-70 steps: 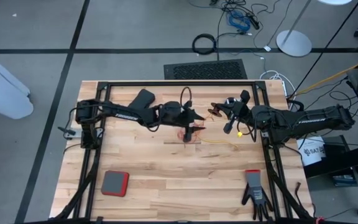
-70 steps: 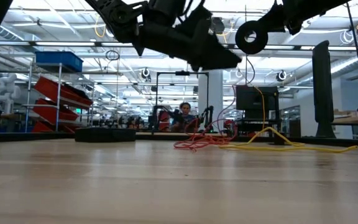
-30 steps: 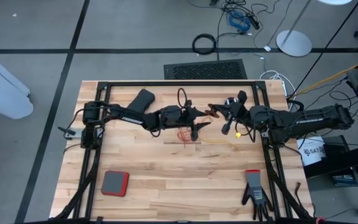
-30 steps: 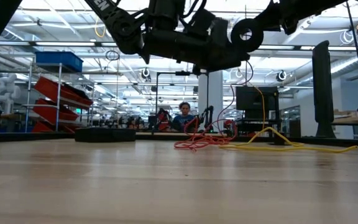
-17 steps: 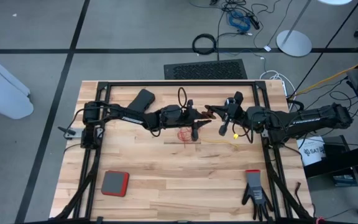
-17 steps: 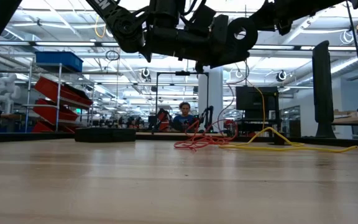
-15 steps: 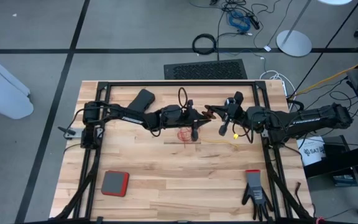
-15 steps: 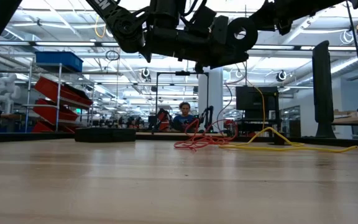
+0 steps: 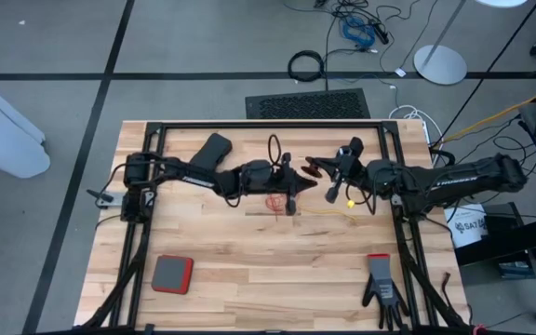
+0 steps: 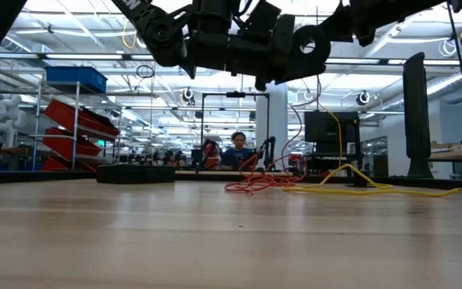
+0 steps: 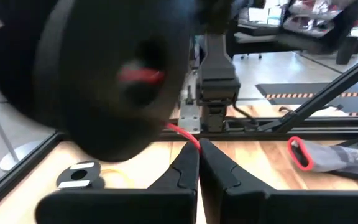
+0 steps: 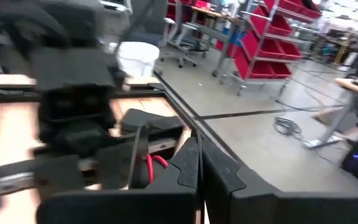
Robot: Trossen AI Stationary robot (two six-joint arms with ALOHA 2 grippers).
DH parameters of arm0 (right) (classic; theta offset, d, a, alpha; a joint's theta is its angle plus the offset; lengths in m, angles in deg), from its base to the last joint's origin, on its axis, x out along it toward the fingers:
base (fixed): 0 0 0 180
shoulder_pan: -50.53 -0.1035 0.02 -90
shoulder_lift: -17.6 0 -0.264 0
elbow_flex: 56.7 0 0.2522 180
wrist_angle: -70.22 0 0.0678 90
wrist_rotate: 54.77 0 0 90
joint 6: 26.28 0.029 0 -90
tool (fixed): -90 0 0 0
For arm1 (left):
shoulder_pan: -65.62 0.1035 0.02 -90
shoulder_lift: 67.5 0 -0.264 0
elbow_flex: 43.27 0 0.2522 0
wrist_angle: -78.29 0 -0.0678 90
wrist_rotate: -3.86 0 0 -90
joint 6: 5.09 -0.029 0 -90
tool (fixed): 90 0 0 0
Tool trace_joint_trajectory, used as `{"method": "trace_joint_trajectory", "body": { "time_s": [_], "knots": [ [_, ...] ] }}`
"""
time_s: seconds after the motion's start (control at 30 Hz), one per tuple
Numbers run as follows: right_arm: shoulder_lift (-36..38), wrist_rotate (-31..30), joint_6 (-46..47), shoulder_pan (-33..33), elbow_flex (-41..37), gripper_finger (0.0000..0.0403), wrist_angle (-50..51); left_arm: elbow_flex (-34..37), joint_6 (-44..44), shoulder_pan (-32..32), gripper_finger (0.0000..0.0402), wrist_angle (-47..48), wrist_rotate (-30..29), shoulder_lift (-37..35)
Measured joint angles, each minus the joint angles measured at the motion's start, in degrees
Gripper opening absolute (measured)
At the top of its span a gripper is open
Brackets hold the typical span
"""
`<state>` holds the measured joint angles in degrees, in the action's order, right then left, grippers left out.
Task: Coil cords
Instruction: Uncoil the red wire from the spool
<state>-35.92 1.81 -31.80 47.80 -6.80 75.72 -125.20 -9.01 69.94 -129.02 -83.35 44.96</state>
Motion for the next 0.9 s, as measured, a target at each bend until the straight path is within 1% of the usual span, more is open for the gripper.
{"method": "trace_joint_trajectory", "body": {
  "time_s": [0.1, 0.17, 0.4, 0.5, 0.63, 0.77, 0.9],
  "knots": [
    [-2.0, -2.9, -1.0, 0.4, 0.0, 0.0, 0.0, -0.3, 0.0, -0.7, 0.0002, -0.8, 0.1, 0.0],
    [-3.5, -3.7, -1.1, 1.0, 0.0, 0.0, 0.0, -0.8, 0.0, -1.1, 0.0001, -0.6, 0.6, 0.0],
    [-7.0, -4.2, -1.1, 2.0, 0.0, 0.0, 0.5, -1.2, -2.5, -2.1, 0.0001, 0.6, 0.8, -0.1],
    [-6.6, -4.3, -0.7, 1.9, 0.0, 0.0, 2.5, -1.3, -3.8, -1.9, 0.0001, 4.1, 0.0, -1.0],
    [-4.9, -4.8, 1.0, 1.2, 0.0, 0.0, 7.8, -1.2, -5.6, -1.2, 0.0, 9.0, -0.6, -3.9],
    [-2.9, -7.4, 2.0, -0.1, 0.0, 0.0, 12.6, -1.2, -9.0, -1.0, 0.0, 15.0, -2.7, -7.5],
    [-0.3, -7.6, 1.4, -1.6, 0.0, 0.0, 15.1, -1.2, -11.8, -1.0, 0.0, 20.0, -5.3, -10.0]
  ]
}}
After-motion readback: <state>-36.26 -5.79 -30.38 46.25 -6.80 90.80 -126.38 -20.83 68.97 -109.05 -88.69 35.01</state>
